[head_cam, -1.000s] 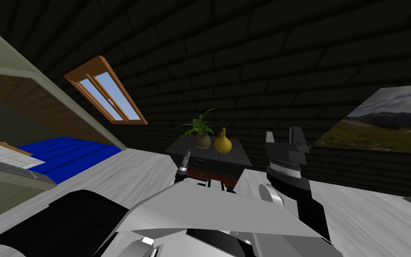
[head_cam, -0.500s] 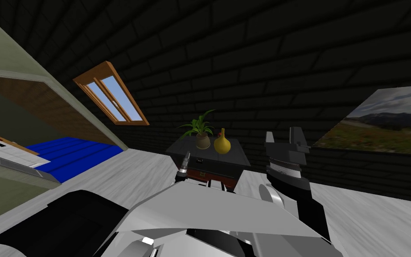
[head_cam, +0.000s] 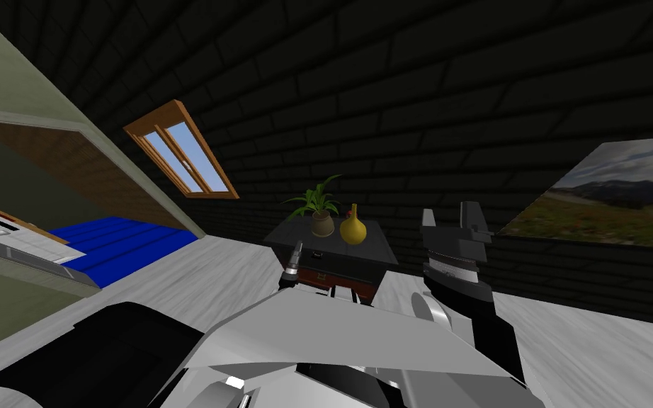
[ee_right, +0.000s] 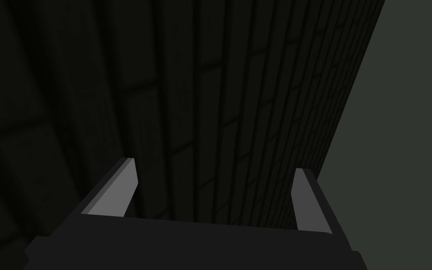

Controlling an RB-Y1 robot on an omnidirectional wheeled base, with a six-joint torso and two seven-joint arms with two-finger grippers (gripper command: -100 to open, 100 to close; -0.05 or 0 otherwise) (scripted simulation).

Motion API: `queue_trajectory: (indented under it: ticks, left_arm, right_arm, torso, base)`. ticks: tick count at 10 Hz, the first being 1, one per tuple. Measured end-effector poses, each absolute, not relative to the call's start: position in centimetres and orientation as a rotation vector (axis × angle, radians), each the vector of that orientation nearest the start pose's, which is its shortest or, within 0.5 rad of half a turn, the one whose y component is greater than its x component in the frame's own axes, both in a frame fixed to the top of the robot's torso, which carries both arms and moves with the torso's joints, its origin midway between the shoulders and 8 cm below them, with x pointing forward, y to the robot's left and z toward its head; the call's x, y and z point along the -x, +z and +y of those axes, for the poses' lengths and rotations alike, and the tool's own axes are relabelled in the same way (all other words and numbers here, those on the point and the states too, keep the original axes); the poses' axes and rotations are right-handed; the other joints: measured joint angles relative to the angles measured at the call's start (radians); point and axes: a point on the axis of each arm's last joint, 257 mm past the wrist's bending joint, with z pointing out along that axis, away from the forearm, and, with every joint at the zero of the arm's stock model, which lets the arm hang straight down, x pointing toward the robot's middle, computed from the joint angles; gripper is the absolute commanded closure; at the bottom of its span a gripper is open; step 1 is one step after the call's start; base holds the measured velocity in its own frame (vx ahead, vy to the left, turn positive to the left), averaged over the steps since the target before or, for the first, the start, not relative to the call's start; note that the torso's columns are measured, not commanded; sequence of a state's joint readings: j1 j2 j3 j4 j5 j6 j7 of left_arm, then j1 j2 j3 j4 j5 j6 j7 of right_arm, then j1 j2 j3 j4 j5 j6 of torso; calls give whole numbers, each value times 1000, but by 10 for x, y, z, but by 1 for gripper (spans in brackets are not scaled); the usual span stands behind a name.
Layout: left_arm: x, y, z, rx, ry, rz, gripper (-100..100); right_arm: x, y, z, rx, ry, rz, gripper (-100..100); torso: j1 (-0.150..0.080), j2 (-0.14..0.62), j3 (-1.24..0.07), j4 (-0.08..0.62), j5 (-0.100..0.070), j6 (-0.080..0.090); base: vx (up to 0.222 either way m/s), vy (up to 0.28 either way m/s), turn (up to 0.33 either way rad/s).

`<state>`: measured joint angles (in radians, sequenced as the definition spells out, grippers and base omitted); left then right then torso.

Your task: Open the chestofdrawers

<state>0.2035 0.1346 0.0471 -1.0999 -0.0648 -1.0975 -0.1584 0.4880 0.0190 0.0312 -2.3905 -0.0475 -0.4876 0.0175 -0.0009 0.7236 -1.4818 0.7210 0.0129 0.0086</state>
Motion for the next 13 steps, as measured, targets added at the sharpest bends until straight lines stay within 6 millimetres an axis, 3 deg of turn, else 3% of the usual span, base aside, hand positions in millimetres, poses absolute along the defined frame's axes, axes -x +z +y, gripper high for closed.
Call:
queue_trajectory:
  ticks: [7,8,13]
  left_arm:
    - [-388,-282,294,683,-1084,1040,-100]
    - [-381,-283,294,684,-1087,1043,-100]
    - [-386,-289,294,694,-1079,1047,-100]
  right_arm:
    - [-322,74,-272,-609,1375,495,0]
    - [-322,74,-272,-609,1375,495,0]
    - [-322,74,-272,-609,1375,495,0]
  torso:
    - [0,-2,-1,-2,2,2]
    - [1,0,0,-1,0,-1]
    - [-1,-1,0,0,0,0]
  base:
    - [1,-11,0]
    - [-6,-7,15]
    - [0,-5,9]
